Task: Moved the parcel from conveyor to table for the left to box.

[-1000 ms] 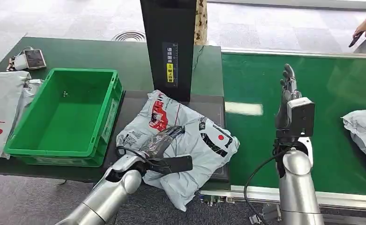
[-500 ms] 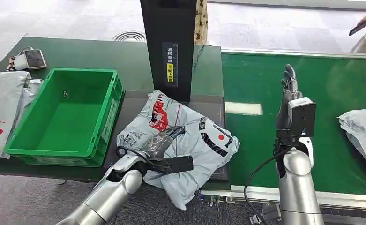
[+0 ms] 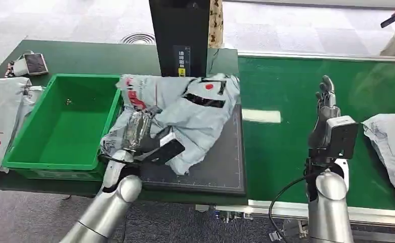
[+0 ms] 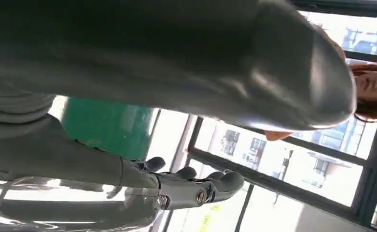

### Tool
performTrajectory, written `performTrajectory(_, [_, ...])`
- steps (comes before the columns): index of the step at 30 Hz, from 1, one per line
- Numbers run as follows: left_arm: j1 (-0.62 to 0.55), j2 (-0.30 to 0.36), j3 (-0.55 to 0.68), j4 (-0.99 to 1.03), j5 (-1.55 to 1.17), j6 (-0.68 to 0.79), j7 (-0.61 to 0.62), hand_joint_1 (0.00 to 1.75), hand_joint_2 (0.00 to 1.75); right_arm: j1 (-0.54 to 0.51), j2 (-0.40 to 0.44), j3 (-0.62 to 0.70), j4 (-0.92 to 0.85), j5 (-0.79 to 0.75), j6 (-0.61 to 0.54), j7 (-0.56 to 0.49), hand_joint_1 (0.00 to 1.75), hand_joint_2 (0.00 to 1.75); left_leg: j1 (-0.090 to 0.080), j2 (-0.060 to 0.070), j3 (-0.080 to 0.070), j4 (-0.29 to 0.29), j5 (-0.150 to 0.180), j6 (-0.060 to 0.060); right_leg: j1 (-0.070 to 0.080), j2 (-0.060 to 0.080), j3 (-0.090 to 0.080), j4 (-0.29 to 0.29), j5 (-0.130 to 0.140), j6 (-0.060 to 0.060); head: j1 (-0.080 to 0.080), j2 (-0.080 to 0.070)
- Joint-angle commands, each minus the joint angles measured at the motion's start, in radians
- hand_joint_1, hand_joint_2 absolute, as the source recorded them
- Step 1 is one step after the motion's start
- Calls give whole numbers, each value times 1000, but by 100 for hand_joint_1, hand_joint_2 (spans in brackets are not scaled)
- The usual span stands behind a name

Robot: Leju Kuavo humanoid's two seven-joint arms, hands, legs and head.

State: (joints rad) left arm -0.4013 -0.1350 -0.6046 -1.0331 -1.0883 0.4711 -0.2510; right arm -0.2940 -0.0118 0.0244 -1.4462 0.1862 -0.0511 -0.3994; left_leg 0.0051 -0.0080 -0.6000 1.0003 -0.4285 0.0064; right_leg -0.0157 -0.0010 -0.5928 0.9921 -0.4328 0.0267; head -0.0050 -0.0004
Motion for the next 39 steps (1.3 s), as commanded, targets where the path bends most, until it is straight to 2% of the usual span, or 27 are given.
performTrajectory(1, [-10,34,46,-33,13,49,-32,175,175,-25,-13,-6,36,-10,5,-7,0,0,0,2,4,-1,-1,-1,0,1,3,-1,-1,-2,0,0])
performTrajectory(4, [0,31,51,-39,21,76,-43,175,175,-23,-13,-5,38,-12,3,-9,0,0,0,2,3,-1,-1,-1,1,2,2,-1,-1,-2,0,0])
performTrajectory(6, [9,32,58,-62,30,147,-74,175,175,-22,-15,-3,39,-14,0,-13,0,0,0,2,2,-1,-1,-1,0,1,2,-2,-1,-1,0,0])
performTrajectory(7, [12,41,67,-96,8,227,-90,175,175,-18,-18,-4,35,-18,-2,-14,0,0,0,1,1,-1,-1,-1,0,1,1,-1,-1,-1,0,0])
performTrajectory(8, [29,34,112,-168,-33,227,-112,175,175,-17,-20,-3,33,-21,-4,-14,0,0,1,2,1,-1,-1,-1,1,1,2,-1,-1,-1,0,0])
performTrajectory(9, [79,-8,226,-281,-101,227,-197,175,175,-12,-26,-1,28,-28,-8,-13,0,0,1,2,0,0,-1,-1,1,2,0,-1,-1,-1,0,0])
performTrajectory(13, [122,-58,347,-459,-166,227,-286,175,175,0,-35,-2,20,-39,-14,-13,0,0,1,1,-1,0,-2,-1,1,1,0,0,-1,-1,0,0])
performTrajectory(15, [132,-79,407,-499,-232,227,-283,175,175,10,-40,-3,18,-44,-17,-14,0,0,1,2,-1,1,-2,0,1,1,-1,0,-2,-1,0,0])
performTrajectory(26, [132,-79,407,-499,-232,227,-283,175,175,10,-40,-3,18,-44,-17,-14,0,0,0,1,1,-1,-2,-1,1,1,1,-1,-1,-1,0,0])
performTrajectory(28, [112,-65,434,-469,-313,227,-167,175,175,24,-37,-6,14,-45,-21,-16,0,0,0,1,1,-1,-2,-1,0,1,1,-1,-1,-1,0,0])
performTrajectory(29, [73,-30,466,-385,-397,227,1,175,175,29,-39,-4,10,-40,-29,-22,0,0,0,1,0,-1,-2,-1,0,1,0,-1,-1,-1,0,0])
performTrajectory(30, [22,32,468,-330,-395,227,75,175,175,34,-48,0,-1,-40,-32,-21,0,0,0,1,3,-2,-2,-1,0,0,2,-2,-1,-1,0,0])
performTrajectory(33, [-104,119,471,-106,-391,198,187,175,175,49,-62,-8,-44,-52,-31,-4,0,0,0,-1,2,-3,0,-2,0,-1,1,-1,-1,-2,0,0])
performTrajectory(36, [-182,151,466,82,-482,-29,360,175,175,19,-39,9,-33,-28,6,20,0,0,0,-2,3,-3,1,-2,0,-2,2,-2,-1,-2,0,0])
performTrajectory(39, [-280,181,402,347,-482,-164,505,175,175,-46,-10,40,25,8,20,28,0,0,0,2,4,-4,1,-3,1,1,2,-2,1,-3,0,0])
